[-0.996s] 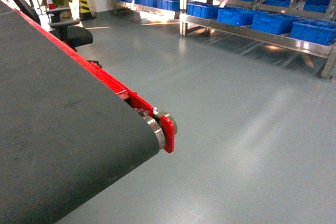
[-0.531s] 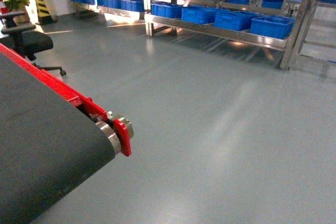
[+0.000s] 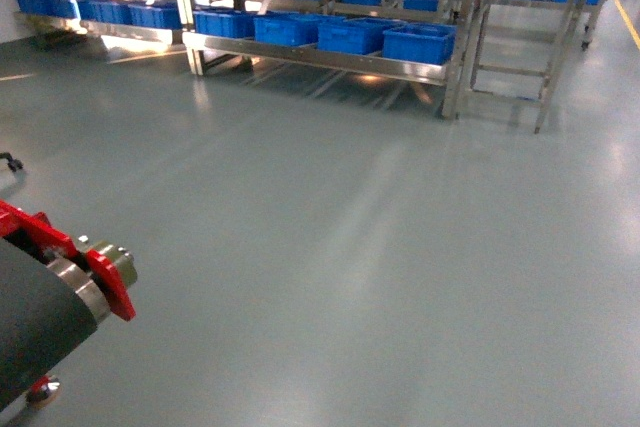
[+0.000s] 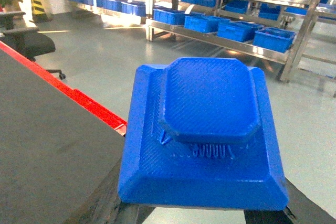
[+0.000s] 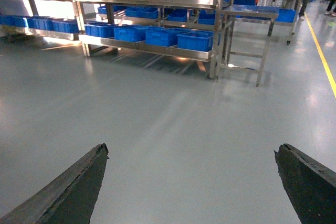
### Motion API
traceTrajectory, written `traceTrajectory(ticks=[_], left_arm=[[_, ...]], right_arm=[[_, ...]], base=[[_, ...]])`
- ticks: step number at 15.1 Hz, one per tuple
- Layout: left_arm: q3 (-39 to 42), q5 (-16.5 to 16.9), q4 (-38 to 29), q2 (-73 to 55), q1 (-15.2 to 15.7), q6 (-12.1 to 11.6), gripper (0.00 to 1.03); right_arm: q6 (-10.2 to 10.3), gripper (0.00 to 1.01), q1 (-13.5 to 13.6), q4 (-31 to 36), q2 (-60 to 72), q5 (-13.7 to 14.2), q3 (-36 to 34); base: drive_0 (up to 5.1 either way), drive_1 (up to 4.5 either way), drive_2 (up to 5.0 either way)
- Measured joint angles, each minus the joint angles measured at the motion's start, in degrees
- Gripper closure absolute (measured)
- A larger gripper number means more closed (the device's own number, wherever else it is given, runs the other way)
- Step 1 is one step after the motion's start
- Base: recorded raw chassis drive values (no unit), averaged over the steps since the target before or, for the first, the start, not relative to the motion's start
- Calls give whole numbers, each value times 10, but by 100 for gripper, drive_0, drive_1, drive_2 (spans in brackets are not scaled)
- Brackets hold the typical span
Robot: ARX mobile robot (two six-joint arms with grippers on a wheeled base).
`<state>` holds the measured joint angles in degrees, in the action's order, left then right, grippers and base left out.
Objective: Pick blue part to blue bin on bottom shelf
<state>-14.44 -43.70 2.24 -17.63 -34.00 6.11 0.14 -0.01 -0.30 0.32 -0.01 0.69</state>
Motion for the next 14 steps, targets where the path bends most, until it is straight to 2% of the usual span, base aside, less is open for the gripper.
traceTrajectory(ticks=[14], left_arm=[[0,0,0,0,0,0,60]], right_arm=[[0,3,0,0,0,0,0]], base=[[-162,-162,-162]])
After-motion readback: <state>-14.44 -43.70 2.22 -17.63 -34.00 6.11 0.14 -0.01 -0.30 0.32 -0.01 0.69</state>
